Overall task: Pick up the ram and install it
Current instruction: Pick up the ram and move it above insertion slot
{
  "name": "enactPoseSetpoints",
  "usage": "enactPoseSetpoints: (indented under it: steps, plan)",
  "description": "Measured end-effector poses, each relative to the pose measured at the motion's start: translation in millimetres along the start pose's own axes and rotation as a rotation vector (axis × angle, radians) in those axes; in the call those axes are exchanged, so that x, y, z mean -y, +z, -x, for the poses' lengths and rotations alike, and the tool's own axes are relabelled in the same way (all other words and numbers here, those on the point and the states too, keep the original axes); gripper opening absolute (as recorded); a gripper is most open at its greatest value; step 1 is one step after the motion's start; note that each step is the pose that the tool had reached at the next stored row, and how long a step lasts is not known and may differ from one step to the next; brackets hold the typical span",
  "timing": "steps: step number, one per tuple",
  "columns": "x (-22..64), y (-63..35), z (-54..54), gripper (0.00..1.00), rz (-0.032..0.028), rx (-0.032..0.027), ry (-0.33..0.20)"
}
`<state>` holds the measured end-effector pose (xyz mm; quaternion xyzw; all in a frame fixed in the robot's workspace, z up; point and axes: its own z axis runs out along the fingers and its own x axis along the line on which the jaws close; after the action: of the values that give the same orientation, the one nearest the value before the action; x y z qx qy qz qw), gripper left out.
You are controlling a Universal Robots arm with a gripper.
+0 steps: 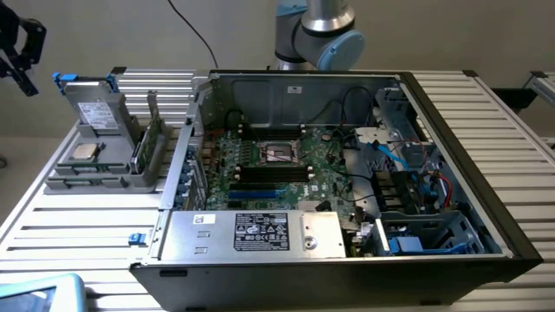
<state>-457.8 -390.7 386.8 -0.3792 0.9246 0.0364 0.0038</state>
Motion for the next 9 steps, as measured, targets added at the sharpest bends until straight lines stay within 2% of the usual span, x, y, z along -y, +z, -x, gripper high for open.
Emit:
enactPoseSetpoints:
  steps: [9]
  plan:
    - [0.0, 0.3, 0.0, 0.11, 0.0057, -0.0107, -0.164]
